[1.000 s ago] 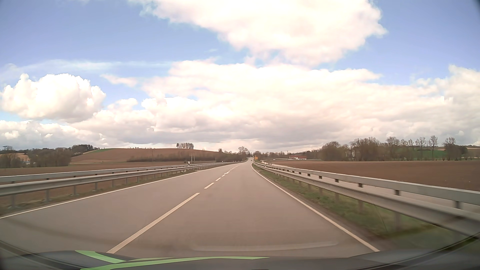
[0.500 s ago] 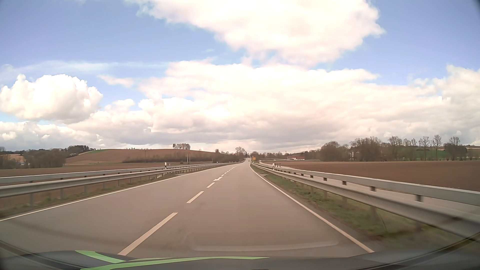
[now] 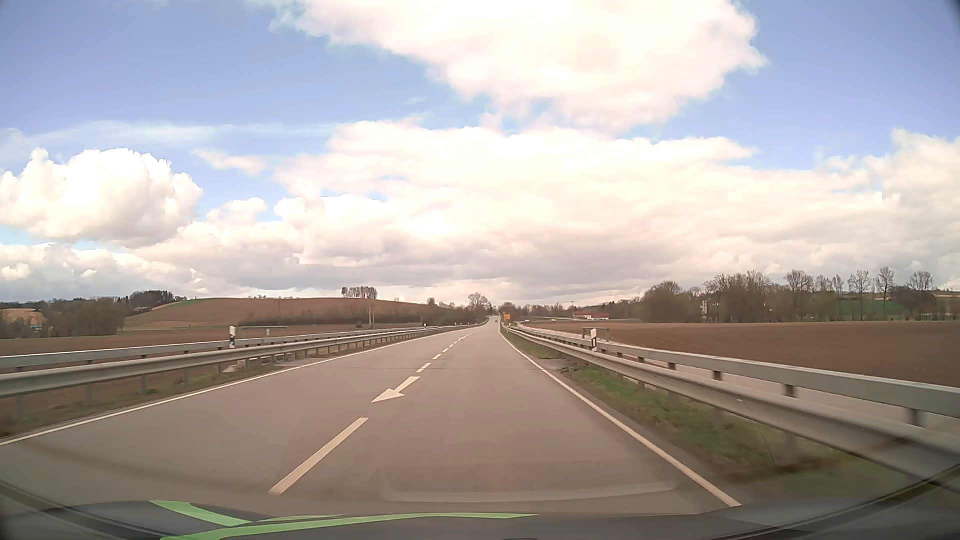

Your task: Follow the waypoints while adhering to traffic rules and regulations

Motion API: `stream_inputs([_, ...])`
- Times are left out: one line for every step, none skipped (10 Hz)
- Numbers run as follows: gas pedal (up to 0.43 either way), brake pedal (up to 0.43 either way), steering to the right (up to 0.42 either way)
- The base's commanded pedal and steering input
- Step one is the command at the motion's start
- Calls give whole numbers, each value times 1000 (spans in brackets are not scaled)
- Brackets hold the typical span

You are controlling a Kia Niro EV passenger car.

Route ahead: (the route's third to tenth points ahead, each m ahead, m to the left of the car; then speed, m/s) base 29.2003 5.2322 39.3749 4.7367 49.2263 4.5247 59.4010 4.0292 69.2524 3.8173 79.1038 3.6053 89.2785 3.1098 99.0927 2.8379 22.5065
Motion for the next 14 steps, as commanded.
stream_inputs([260,0,0])
stream_inputs([260,0,0])
stream_inputs([260,0,0])
stream_inputs([260,0,0])
stream_inputs([260,0,0])
stream_inputs([260,0,1])
stream_inputs([260,0,1])
stream_inputs([240,0,1])
stream_inputs([228,0,1])
stream_inputs([228,0,1])
stream_inputs([228,0,1])
stream_inputs([220,0,1])
stream_inputs([209,0,1])
stream_inputs([197,0,1])
